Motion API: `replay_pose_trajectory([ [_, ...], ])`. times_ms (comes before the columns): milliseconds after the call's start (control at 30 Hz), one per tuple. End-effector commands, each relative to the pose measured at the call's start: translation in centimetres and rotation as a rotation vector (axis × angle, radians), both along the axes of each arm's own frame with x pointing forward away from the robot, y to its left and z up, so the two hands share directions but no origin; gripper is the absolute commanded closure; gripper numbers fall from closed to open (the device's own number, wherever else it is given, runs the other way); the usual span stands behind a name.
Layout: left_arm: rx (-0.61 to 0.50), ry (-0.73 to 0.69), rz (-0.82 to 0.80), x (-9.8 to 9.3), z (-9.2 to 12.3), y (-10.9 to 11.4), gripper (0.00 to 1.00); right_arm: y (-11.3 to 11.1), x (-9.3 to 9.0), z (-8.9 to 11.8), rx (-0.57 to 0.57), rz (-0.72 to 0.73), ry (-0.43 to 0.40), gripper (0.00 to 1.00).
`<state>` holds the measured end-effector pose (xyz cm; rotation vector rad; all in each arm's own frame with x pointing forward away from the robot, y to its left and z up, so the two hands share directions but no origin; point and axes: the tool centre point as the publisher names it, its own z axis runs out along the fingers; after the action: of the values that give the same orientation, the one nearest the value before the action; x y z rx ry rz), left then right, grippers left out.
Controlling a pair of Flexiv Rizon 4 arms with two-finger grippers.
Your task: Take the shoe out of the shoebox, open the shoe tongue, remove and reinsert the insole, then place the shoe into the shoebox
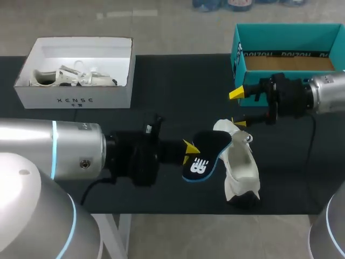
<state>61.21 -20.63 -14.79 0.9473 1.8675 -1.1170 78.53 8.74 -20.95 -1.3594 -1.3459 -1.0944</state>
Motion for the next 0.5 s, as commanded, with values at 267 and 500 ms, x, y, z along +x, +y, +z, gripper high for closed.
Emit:
replay_pose_trajectory([
  [267, 0.162, -0.124, 0.240, 0.5, 0.5, -2.8, 1.00, 0.1, 0.0, 0.0, -0.001, -0.002, 0.000, 0.00],
  [500, 0.200, -0.130, 0.240, 3.1, -0.4, -2.8, 1.00, 0.1, 0.0, 0.0, -0.001, -0.002, 0.000, 0.00],
])
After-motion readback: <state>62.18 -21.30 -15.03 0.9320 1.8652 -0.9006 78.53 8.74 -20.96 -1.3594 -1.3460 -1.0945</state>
